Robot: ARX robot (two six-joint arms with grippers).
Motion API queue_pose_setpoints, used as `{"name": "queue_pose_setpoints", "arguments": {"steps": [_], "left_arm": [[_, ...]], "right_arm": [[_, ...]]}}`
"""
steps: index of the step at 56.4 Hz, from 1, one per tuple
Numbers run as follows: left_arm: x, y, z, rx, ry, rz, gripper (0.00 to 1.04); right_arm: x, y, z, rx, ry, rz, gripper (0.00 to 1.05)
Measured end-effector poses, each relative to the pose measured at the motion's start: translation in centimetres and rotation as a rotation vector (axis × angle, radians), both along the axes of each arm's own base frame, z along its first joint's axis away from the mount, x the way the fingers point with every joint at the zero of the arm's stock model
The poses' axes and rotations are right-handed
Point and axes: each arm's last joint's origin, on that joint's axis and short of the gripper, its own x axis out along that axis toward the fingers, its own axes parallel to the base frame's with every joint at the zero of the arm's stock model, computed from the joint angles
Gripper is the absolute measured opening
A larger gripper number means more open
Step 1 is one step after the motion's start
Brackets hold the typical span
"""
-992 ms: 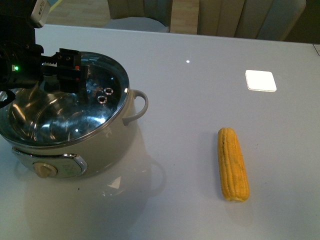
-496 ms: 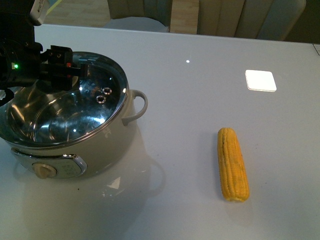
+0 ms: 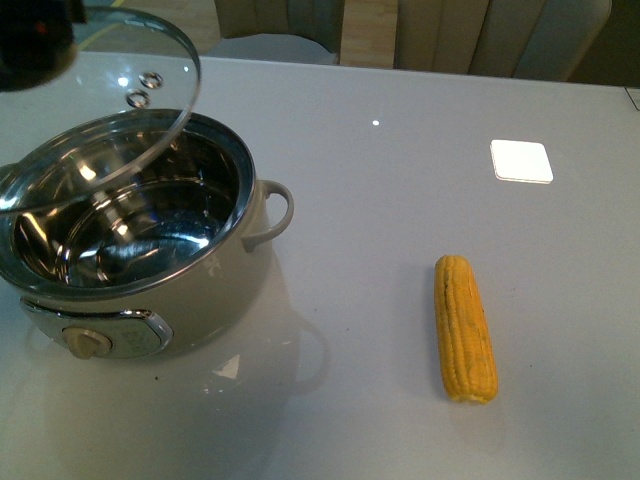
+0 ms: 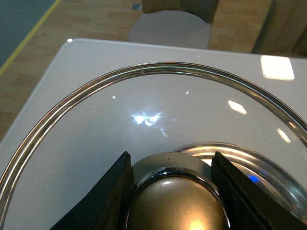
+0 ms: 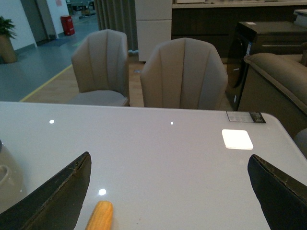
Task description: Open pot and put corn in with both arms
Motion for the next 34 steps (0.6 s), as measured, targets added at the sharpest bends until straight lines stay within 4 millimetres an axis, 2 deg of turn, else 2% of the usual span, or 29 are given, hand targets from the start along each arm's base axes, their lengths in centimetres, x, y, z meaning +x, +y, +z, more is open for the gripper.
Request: {"name": "queue_pose_setpoints", "arguments": {"steps": [6,15,26,34], "left_arm": [[-1.7,4.8,0.5,-0.004,-0.023,0.101,0.44],[-4.2,9.7,-0.8,0.000,-0.004,0.193,0.44],[-6.5,13.9,-3.2,0.020,0.007,0.273,0.44],[-7.4,15.9,-7.4,0.033,0.052,0.319,0.44]], "right_arm": [[0.0,0.0,0.0,0.000,0.000,0.000,0.96],[0.0,0.0,0.0,0.000,0.000,0.000,0.96],[0.0,0.0,0.0,0.000,0.000,0.000,0.96],[0.0,0.0,0.0,0.000,0.000,0.000,0.96]]}}
